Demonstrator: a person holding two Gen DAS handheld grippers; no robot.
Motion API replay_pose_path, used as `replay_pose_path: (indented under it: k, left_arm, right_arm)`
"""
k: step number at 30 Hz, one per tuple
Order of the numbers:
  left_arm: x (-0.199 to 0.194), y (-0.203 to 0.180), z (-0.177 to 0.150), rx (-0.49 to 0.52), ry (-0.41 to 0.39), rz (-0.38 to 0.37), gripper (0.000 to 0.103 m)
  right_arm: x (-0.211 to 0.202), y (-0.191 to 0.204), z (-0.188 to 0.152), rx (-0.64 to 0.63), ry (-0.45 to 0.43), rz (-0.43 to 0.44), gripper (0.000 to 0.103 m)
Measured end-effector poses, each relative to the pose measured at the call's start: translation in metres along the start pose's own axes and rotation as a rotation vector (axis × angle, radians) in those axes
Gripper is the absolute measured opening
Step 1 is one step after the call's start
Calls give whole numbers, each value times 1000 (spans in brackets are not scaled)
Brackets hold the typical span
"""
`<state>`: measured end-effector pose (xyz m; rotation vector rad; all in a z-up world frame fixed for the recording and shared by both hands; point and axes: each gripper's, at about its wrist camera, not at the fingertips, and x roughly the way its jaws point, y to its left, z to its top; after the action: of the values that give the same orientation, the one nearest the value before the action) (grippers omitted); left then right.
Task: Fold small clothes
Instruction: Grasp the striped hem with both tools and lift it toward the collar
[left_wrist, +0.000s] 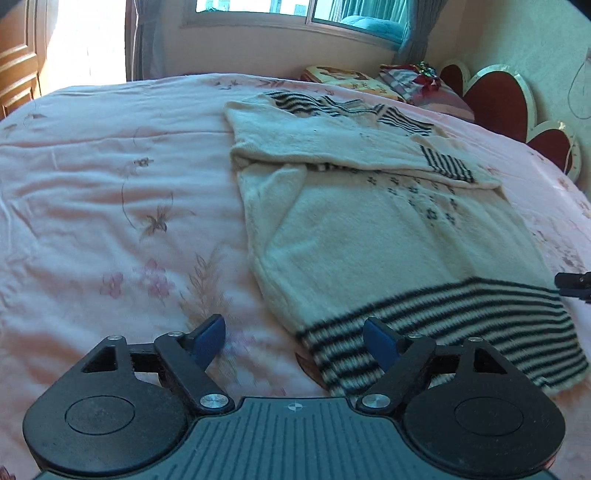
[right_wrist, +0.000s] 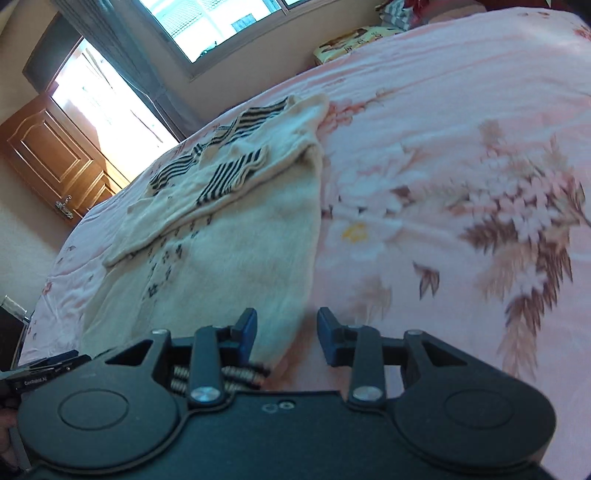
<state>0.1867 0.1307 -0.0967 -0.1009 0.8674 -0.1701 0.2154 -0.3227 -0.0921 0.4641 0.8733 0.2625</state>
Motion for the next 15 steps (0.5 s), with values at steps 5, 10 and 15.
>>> replay_pose_path:
  k: [5, 10, 15]
  left_arm:
    - [-18, 11, -20, -166, 66, -234, 77]
    - [-14, 10, -39, -259, 92, -359, 67]
    - [8, 13, -44, -363, 142, -441, 25]
  right_arm:
    - [-17, 1, -37, 135, 60, 106, 36]
    - [-14, 1, -55, 232, 63, 187, 36]
    - [0, 4, -49, 246, 56, 216, 34]
